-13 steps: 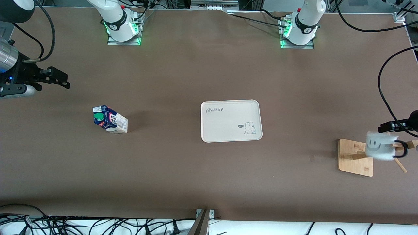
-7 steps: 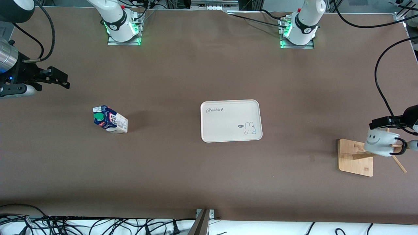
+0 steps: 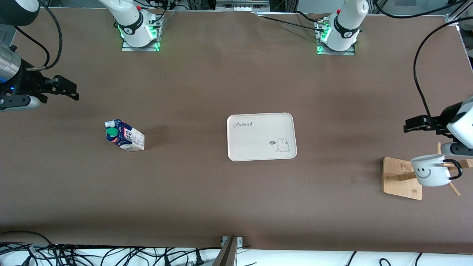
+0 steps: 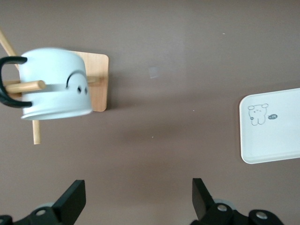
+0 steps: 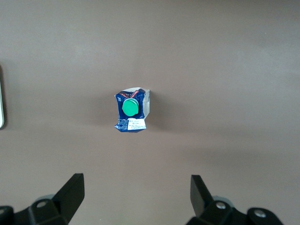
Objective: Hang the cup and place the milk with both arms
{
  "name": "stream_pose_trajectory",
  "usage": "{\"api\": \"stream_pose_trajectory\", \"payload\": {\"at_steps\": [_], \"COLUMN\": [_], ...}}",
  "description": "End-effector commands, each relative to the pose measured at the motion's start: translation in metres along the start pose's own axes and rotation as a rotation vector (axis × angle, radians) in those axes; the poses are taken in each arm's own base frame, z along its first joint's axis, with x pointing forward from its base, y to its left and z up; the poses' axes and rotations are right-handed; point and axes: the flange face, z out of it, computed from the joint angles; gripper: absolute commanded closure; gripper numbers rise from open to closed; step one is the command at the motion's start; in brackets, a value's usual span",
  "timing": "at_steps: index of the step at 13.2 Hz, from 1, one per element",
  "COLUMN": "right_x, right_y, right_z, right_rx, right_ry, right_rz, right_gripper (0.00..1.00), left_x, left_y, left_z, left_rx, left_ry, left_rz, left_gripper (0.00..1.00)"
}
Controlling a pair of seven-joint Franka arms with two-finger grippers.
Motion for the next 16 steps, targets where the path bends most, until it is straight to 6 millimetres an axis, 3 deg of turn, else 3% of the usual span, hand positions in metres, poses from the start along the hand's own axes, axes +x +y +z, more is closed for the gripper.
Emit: {"api": "stream_pose_trajectory", "payload": {"at_steps": [1,2,3,5,7,11,16], "right_x": [0.001,0.001,0.001,0.001,0.001,0.001,0.001], "right_y": [0.0,0.0,0.0,0.0,0.0,-0.002,-0.001], "right_z": [-0.006,-0.005,-0.005,-0.005,-0.005,-0.005,-0.005], "right_rx": [-0.015,-0.015,-0.015,-0.015,-0.016,-0.015,-0.013], "right_ry": [-0.001,-0.005,-0.005,-0.006,-0.005,-0.005,-0.004], "right_rz": [0.011,0.012,0.012,0.012,0.01,0.008,0.012], "right_gripper": [0.0,0.0,0.0,0.0,0.0,0.0,0.0], "left_x": [-0.016,-0.02,-0.038,-0.068,-0.085,-0.096,-0.099], "left_y": [0.009,0.012,0.025,0.033,0.039,0.057,0.046], "left_z": [-0.007,-0.008,-0.013,-0.01,-0.012,-0.016,-0.014], "left_rx": [0.001,0.003,0.012,0.024,0.022,0.031,0.044], "left_ry": [-0.008,0.001,0.029,0.096,0.147,0.178,0.159], "left_rz": [0.03,0.037,0.045,0.0,-0.071,-0.041,-0.017], "left_gripper": [0.0,0.0,0.0,0.0,0.0,0.0,0.0]}}
